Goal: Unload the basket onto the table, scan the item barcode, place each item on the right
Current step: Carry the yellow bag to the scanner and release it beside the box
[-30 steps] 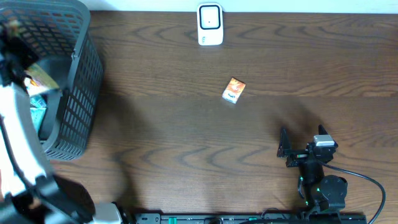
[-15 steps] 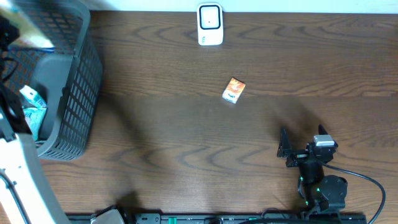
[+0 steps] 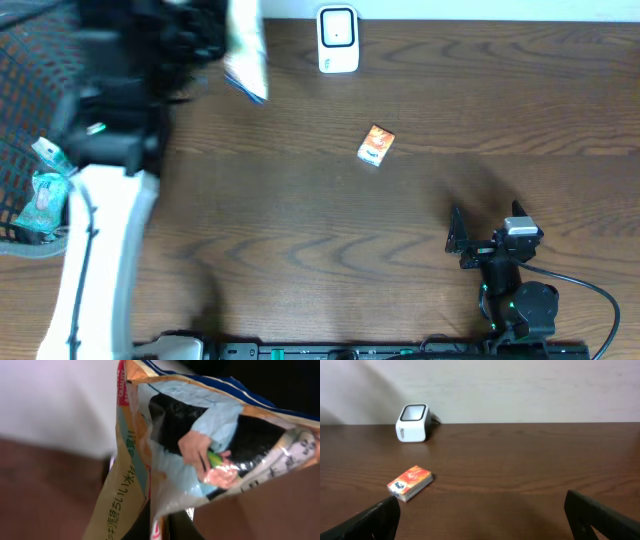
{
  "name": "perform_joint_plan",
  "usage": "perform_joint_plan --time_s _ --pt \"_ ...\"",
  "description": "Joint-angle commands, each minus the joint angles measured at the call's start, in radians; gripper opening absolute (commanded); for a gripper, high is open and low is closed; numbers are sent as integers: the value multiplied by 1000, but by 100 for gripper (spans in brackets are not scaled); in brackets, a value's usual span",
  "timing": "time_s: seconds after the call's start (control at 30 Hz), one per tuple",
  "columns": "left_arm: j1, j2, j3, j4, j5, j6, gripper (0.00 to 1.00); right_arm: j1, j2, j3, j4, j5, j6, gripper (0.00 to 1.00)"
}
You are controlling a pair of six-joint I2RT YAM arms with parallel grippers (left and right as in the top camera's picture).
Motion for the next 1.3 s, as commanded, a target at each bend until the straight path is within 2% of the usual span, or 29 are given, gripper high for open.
perform_joint_plan --time_s 0.0,0.23,0.57,0.63,0.77,1.03,1.27 --pt "-114 83 18 -39 -193 10 7 -6 -1 -3 -4 8 -1 99" --pt "-276 283 18 -63 -430 10 8 -6 -1 -3 -4 8 -1 99" --pt "-387 503 18 -63 -461 -34 8 -6 -1 -3 -4 8 -1 99" --pt "-398 523 18 -62 -475 -6 8 -6 -1 -3 -4 8 -1 99" --pt "-395 546 16 -62 -605 70 8 -6 -1 -3 -4 8 -1 99" --pt "-392 655 -2 -74 -591 101 8 -6 -1 -3 -4 8 -1 99" --pt "-400 708 -2 -74 -346 100 8 -6 -1 -3 -4 8 -1 99"
